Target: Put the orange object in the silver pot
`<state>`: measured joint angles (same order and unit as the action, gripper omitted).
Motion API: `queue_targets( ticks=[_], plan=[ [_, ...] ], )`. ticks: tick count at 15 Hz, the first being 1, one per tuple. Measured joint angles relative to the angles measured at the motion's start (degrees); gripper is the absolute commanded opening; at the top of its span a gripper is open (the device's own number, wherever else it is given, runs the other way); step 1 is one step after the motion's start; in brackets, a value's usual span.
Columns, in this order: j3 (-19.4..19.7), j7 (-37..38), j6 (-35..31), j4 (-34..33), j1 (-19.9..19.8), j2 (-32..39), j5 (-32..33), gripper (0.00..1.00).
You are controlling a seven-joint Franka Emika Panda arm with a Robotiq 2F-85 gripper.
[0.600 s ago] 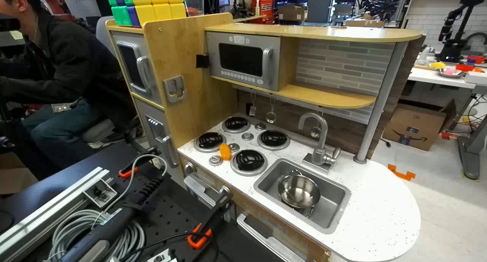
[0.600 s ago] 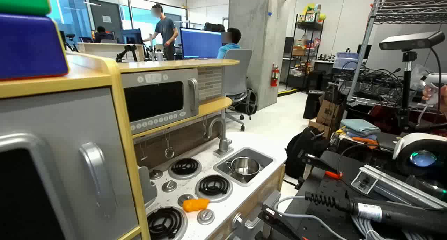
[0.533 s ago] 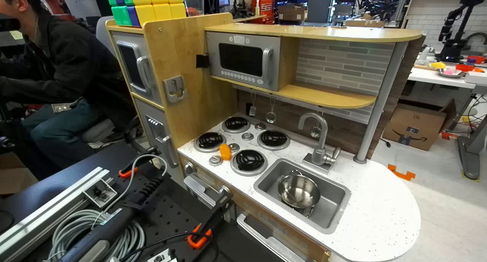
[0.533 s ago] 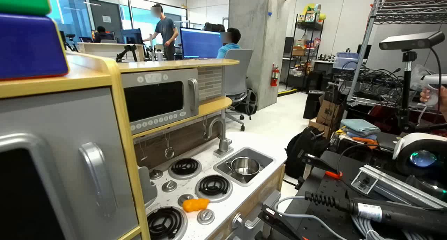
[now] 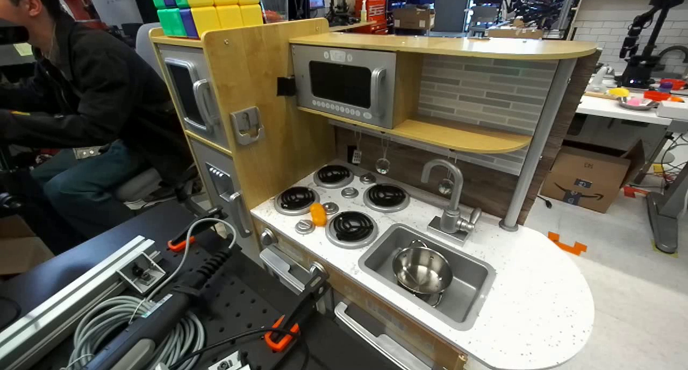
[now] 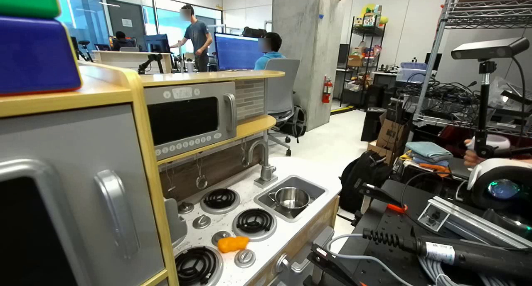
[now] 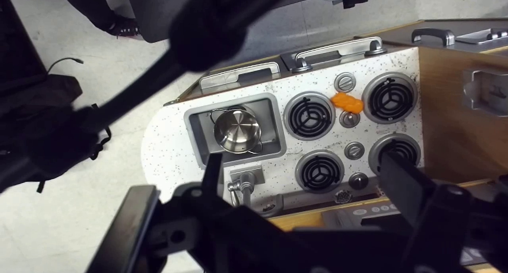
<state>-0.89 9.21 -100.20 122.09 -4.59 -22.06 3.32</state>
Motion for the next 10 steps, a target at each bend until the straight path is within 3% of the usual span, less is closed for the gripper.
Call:
queue_targets(
  ticks=[5, 10],
  plan=[
    [-2.87, 0.74, -7.47, 5.51, 2.13, 5.71, 4.21, 1.00],
    [-6.10, 10.47, -18.49, 9.43, 3.88, 19.58, 15.78, 1.00]
  ],
)
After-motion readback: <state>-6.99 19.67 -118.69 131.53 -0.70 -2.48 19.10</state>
